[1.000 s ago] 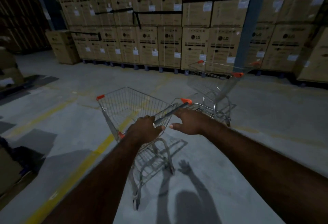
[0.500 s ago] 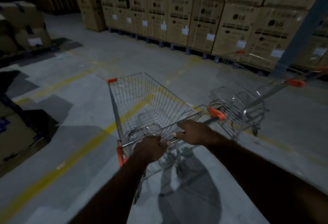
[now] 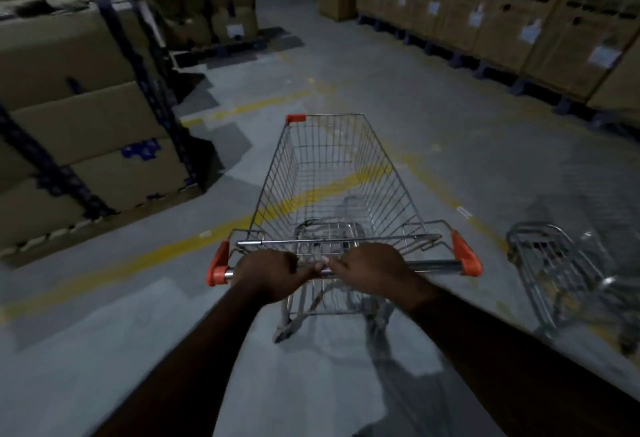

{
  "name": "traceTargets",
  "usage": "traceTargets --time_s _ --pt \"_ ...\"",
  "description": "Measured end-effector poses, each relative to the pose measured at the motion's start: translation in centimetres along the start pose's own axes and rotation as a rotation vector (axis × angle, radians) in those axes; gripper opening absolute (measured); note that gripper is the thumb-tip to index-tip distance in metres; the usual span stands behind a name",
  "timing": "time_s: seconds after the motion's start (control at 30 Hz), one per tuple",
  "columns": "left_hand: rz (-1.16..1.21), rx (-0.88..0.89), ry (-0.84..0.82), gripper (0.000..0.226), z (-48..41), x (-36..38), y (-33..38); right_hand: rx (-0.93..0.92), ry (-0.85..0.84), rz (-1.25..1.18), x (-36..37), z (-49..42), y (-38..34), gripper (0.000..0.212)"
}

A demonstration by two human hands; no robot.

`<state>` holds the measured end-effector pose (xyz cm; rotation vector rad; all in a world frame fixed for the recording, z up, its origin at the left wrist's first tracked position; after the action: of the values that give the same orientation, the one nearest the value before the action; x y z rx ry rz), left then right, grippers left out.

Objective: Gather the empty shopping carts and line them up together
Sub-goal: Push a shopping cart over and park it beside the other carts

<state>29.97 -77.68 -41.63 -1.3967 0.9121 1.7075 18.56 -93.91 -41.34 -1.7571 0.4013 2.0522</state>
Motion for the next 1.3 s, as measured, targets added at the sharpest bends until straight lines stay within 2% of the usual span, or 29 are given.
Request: traceTargets --time_s 0.17,0.33,0.5,0.57,0.7,0.77,0.83,0.93,1.2,1.3 --pt "-0.036 -0.101 0.011 0.095 1.2 0.5 3.3 -0.061 0.082 0.020 0.9 1.5 2.0 0.072" --pt "0.031 -0.162 0.087 0.105 3.2 0.9 7.0 -0.135 0.125 0.042 1.9 2.8 4.1 0.086" --pt "0.102 -0.232 0.180 0.113 6.1 1.7 10.8 -0.191 0.145 0.087 2.4 5.0 5.8 0.083" --pt "0.112 -0.263 0.204 0.109 7.7 2.0 12.8 -0.249 0.159 0.085 2.5 6.2 6.4 0.078" --pt "0.080 -0.320 0.221 0.091 10.7 3.0 16.1 -0.369 0.170 0.094 2.3 8.9 7.1 0.097" --pt "0.068 -0.355 0.235 0.074 12.0 3.7 17.6 -0.419 0.183 0.089 2.4 10.1 7.4 0.091" --pt "0.038 -0.398 0.237 0.068 13.1 4.0 18.8 -0.472 0.216 0.117 2.7 10.7 7.5 0.091" --pt "0.021 -0.457 0.255 0.067 14.5 4.4 20.0 -0.541 0.244 0.129 3.4 10.7 7.2 0.100" --pt "0.027 -0.682 0.219 0.069 16.6 5.0 21.9 -0.725 0.248 0.101 3.3 11.0 5.5 0.098" --pt "0.027 -0.769 0.207 0.072 17.4 5.0 22.7 -0.780 0.224 0.115 2.9 11.4 4.9 0.084"
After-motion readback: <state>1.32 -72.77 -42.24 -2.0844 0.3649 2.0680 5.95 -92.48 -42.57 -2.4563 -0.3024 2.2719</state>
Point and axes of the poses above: each hand's wrist, its own z-axis away from the middle knuckle, its own x-axis out of the palm, y = z × x, the point moved 2 cm from there along -z, towards the middle knuckle, and after that the axes turned 12 degrees about x, right-handed, at the moved point
